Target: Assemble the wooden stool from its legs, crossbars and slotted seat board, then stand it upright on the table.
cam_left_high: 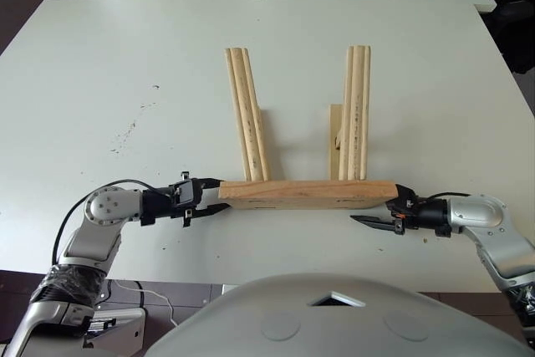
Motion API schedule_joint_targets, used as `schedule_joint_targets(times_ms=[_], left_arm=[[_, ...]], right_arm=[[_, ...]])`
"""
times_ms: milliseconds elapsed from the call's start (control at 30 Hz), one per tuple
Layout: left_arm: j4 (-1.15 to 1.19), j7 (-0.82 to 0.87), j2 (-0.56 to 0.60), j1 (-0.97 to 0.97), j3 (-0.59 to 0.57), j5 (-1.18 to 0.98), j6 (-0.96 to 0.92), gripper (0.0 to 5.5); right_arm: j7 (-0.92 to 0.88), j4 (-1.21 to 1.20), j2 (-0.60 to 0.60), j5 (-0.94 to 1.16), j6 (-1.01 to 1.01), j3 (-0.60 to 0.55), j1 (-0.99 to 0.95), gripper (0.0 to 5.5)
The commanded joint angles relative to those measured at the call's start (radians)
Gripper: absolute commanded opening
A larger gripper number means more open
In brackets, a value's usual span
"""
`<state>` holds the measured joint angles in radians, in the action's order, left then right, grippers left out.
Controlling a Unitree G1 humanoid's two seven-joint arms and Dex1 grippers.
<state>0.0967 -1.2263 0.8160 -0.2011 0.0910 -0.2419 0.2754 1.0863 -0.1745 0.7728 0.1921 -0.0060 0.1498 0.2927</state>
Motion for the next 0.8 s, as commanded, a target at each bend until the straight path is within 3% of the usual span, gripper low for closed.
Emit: schedule_joint_targets(times_ms=[33, 133, 400, 800], left_arm=[[-0.032, -0.027, 0.03, -0.066, 0.042, 0.03, -0.057, 3.01], [-0.058, -0.009, 0.016, -0.078, 0.057, 0.033, -0.06, 3.4], [-0.034, 0.104, -0.072, -0.029, 0.085, 0.06, -0.068, 3.44], [0.089, 0.12, -0.013, 0.017, 0.03, 0.072, 0.007, 3.44]], right_arm=[[-0.009, 0.029, 0.024, -0.034, -0.003, -0.002, 0.004, 1.67], [-0.002, 0.039, 0.031, -0.035, -0.008, 0.001, -0.014, 1.44], [0.033, 0.07, 0.048, -0.038, -0.029, 0.018, -0.053, 1.31], [0.067, 0.164, 0.032, -0.062, -0.091, 0.064, -0.166, 1.3]])
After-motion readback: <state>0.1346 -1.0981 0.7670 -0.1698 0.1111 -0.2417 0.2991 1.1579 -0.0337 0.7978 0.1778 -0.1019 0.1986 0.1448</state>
